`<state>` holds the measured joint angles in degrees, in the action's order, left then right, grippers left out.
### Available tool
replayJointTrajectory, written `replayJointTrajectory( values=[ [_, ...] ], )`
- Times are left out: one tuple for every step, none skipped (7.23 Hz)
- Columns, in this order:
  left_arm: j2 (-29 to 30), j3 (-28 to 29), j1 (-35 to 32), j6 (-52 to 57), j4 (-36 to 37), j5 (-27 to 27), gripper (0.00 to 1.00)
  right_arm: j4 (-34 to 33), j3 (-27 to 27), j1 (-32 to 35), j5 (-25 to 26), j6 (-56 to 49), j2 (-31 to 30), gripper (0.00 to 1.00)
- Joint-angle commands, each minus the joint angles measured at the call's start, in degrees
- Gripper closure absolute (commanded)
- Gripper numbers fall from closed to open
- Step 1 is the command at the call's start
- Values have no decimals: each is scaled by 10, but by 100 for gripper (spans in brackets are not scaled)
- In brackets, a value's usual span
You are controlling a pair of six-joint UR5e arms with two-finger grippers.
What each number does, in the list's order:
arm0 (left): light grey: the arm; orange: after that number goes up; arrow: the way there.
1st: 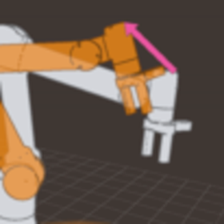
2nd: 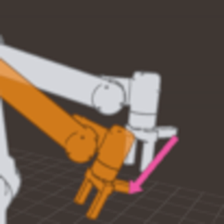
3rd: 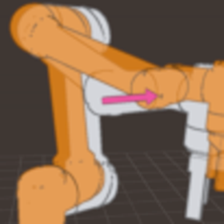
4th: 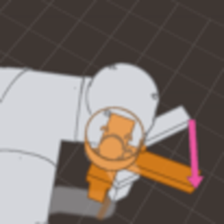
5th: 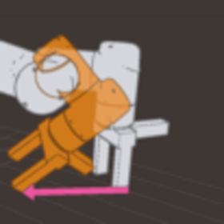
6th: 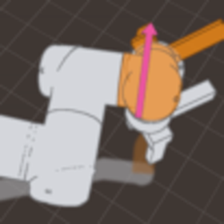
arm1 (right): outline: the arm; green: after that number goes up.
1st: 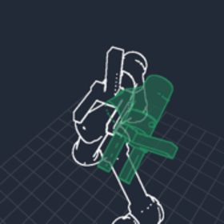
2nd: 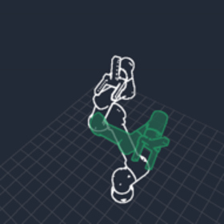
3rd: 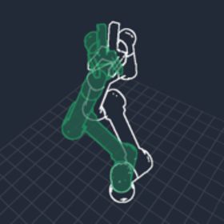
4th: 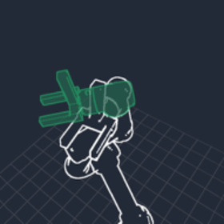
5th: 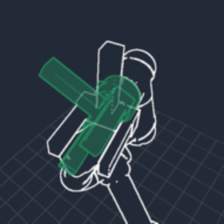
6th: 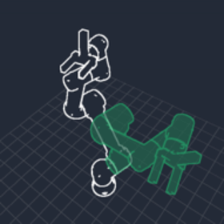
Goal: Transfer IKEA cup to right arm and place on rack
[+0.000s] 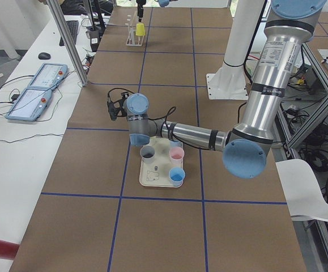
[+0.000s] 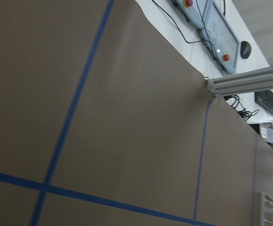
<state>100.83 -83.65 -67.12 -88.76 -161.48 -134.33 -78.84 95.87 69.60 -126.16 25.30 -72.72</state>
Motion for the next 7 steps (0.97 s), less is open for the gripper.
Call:
replayJointTrajectory(
  values=[
    [-79,-1,-23,240,111,-2,0,0,1,-1,-1,3,0,1],
    [-106,-9,-36,325,160,-2,0,0,1,-1,-1,11,0,1],
    [-138,-21,-42,389,198,-2,0,1,2,-2,-3,20,1,1],
    [-170,-38,-50,445,226,-2,0,1,9,-3,-5,25,2,1],
    [-201,-60,-52,488,250,-1,0,1,16,-8,-10,38,2,1],
    [-235,-77,-46,493,250,-1,0,1,26,-22,-11,68,2,1],
    [-269,-103,-40,493,250,-1,0,1,31,-25,-12,79,1,1]
  ],
)
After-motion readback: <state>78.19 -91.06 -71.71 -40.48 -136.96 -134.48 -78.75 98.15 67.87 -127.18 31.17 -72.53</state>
